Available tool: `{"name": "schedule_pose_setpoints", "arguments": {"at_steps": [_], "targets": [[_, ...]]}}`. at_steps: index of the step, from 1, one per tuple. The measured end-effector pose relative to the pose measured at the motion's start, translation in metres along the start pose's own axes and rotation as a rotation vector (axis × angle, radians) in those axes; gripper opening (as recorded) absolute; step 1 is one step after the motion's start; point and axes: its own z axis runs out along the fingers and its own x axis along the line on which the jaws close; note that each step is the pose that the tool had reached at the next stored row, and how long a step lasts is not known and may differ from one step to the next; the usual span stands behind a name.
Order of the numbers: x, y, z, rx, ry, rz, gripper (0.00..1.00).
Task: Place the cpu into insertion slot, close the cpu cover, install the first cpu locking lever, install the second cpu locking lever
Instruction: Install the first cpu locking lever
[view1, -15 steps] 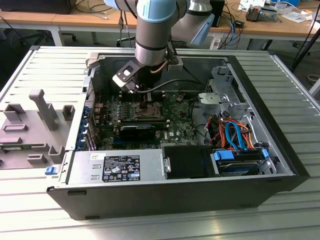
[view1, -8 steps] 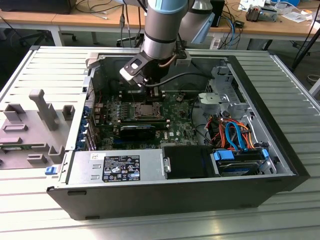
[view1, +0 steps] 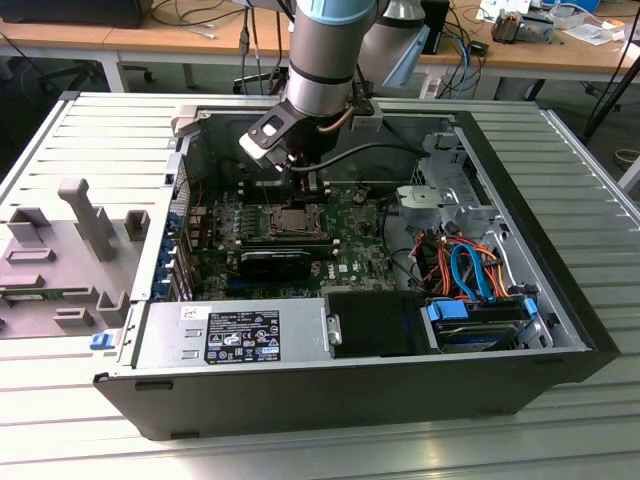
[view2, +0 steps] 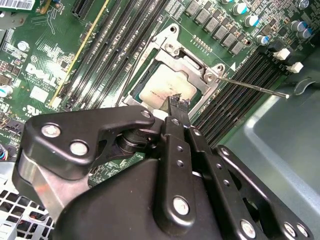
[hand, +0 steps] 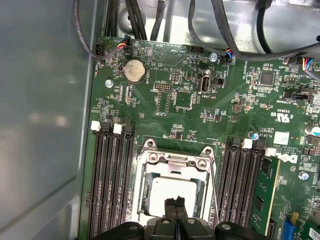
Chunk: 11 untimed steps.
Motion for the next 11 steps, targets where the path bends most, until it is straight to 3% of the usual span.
{"name": "schedule_pose_setpoints", "arguments": {"at_steps": [11], "targets": [[0.0,0.0,-0.0002,0.0007,-0.002,-0.019,0.11]]}}
